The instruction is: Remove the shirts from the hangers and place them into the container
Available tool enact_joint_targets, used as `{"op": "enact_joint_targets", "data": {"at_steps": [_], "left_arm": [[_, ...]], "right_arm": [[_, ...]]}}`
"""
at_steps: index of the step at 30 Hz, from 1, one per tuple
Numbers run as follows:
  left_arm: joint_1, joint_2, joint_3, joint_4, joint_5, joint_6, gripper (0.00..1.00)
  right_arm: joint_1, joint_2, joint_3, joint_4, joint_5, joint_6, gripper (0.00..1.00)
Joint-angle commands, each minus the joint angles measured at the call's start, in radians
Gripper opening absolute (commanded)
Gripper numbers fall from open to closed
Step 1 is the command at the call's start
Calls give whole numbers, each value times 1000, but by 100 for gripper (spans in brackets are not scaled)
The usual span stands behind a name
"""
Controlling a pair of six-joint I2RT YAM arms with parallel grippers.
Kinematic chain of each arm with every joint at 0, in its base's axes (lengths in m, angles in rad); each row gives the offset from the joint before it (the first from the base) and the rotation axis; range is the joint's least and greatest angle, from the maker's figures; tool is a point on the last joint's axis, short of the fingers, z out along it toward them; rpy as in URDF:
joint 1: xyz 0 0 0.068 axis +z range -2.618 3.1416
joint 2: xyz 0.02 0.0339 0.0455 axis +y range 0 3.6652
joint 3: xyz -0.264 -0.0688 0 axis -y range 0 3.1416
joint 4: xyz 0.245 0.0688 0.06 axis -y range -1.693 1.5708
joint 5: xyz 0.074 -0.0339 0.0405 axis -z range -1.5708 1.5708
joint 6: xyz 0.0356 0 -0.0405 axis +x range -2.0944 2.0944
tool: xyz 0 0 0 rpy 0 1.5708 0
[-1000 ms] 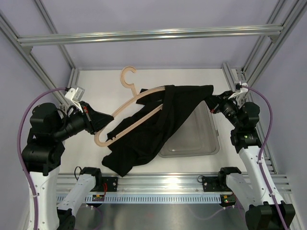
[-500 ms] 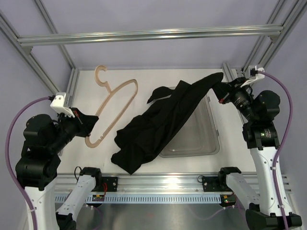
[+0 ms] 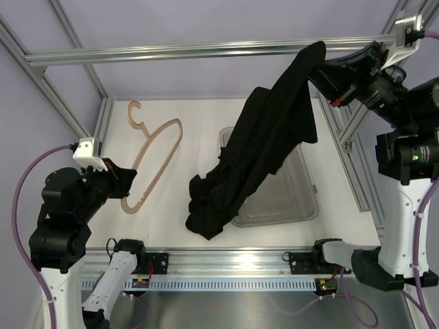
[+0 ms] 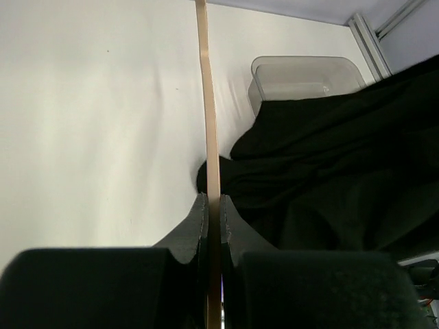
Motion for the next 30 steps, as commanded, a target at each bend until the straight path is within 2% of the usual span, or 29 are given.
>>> {"op": "enact_joint_targets", "data": {"at_steps": [1,6,8,9,11,14,20,27,30], "left_arm": [[0,-25,-23,87,13,-19,0],[0,-43,-75,104,17,-16,0],[0,-52,-89,113,16,-16,0],[0,-55,-102,115,14,-16,0],[0,-69,-119,126,10,-20,0],[-1,-93,-165,158,19,-34,0],[0,-132,-263,230,59,-40,0],[0,-158,-371,290,74,-47,0],[0,-160,-411,322,70,-44,0]], "right_arm": [[20,107,195,90,-135,77,0],[23,291,540,179,-208,168,0],[25,382,695,217,-209,240,0],[23,441,746,290,-199,298,0],[25,491,859,337,-170,329,0],[23,508,851,443,-97,328,0],[25,433,758,517,89,122,0],[23,472,860,593,357,-121,0],[23,520,941,607,396,-188,0]]}}
